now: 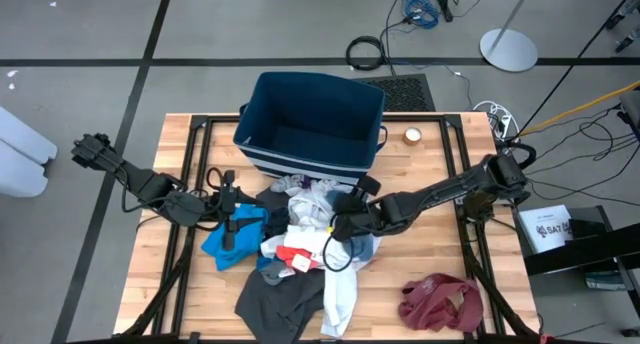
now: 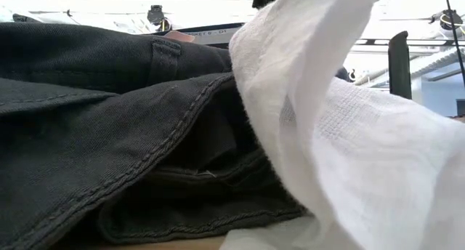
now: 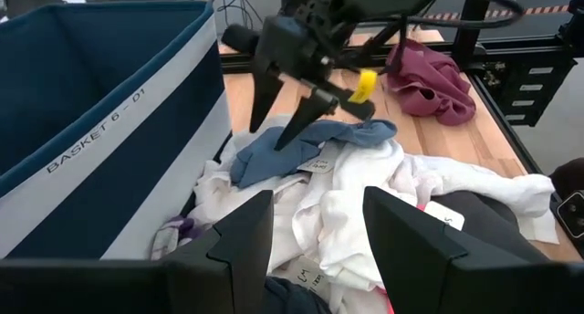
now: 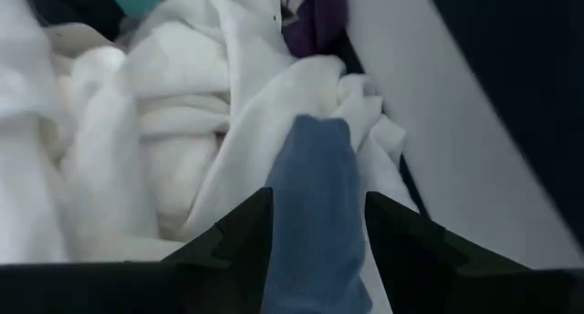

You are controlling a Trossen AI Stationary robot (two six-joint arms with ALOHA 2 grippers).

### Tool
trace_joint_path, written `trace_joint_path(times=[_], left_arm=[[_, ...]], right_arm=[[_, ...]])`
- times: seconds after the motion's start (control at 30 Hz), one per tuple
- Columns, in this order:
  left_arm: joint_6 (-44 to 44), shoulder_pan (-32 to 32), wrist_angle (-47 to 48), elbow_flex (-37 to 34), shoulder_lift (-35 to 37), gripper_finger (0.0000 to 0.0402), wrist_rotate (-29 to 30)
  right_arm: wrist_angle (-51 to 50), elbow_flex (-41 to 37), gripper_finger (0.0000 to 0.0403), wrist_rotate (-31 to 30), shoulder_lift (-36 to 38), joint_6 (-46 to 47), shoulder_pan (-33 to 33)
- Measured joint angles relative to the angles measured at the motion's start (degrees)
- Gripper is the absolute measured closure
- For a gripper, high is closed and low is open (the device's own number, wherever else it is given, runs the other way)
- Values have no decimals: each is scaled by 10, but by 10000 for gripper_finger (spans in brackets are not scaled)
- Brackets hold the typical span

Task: Sort clothes
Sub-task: Move the blue sock to the right of the table

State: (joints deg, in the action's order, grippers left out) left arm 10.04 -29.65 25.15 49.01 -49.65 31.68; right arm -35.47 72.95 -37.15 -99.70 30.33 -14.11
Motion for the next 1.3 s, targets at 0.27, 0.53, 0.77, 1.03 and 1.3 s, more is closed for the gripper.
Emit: trace_joint_path(times=[0.27, 0.53, 0.77, 1.03, 1.3], left_arm=[[0, 0, 0, 0, 0, 220, 0], [0, 0, 4, 0, 0, 220, 0], [0, 0, 9, 0, 0, 220, 0], [1, 0, 9, 0, 0, 220, 0], [2, 0, 9, 0, 0, 220, 0]], right_arm=[[71, -49, 269, 34, 0, -6, 14], [78, -44, 390, 43, 0, -18, 11], [24, 36, 399, 43, 0, -39, -7], [-170, 203, 400, 45, 0, -30, -60], [-311, 342, 402, 40, 0, 18, -122]])
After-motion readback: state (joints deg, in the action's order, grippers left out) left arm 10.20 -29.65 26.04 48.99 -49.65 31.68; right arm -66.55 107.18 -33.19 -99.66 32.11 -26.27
